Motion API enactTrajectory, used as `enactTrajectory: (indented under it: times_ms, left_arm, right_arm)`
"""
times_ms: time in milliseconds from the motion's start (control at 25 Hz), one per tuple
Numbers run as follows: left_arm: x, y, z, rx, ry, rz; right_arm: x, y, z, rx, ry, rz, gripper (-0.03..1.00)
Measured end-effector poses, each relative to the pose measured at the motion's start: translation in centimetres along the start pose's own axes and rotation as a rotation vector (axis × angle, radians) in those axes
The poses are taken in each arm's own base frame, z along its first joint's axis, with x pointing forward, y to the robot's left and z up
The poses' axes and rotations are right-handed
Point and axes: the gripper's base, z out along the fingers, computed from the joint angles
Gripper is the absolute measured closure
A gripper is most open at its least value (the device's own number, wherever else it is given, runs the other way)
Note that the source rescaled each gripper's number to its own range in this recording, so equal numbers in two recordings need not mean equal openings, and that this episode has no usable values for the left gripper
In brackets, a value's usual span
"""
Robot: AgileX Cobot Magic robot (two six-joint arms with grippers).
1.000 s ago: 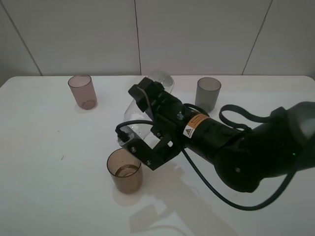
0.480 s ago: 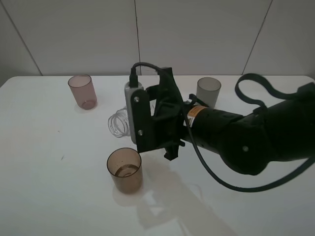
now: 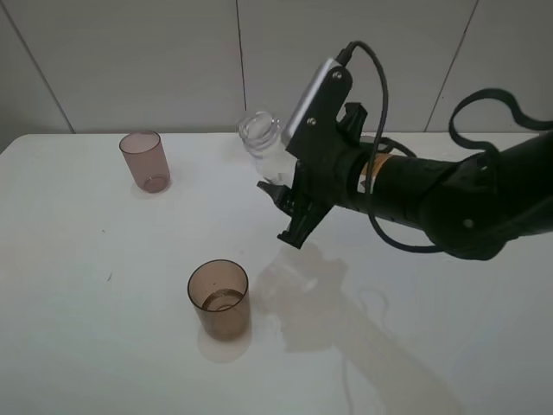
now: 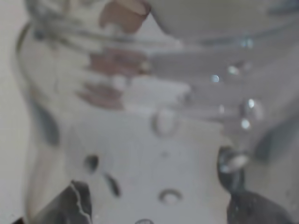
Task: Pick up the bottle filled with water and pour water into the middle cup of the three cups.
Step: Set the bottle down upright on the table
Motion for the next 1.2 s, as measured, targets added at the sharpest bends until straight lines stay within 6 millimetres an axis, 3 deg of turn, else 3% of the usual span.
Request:
enactTrajectory:
  times_ms: [200, 360, 720, 1200]
  left_arm:
    - [0.0, 0.0, 0.0, 0.0, 0.0, 0.0]
    - [0.0, 0.0, 0.0, 0.0, 0.0, 0.0]
    - [0.0, 0.0, 0.0, 0.0, 0.0, 0.0]
    - [0.0, 0.0, 0.0, 0.0, 0.0, 0.0]
  right_arm:
    - [2.0, -2.3, -0.2, -0.027, -0.014, 0.262, 0.97]
    - [3.8, -3.1, 0.5, -0.047, -0.047, 0.428, 0.97]
    - [8.3, 0.1, 3.6, -0.129, -0.028, 0.507, 0.97]
    - [10.2, 1.6, 4.6, -0.146, -0.027, 0.473, 0.97]
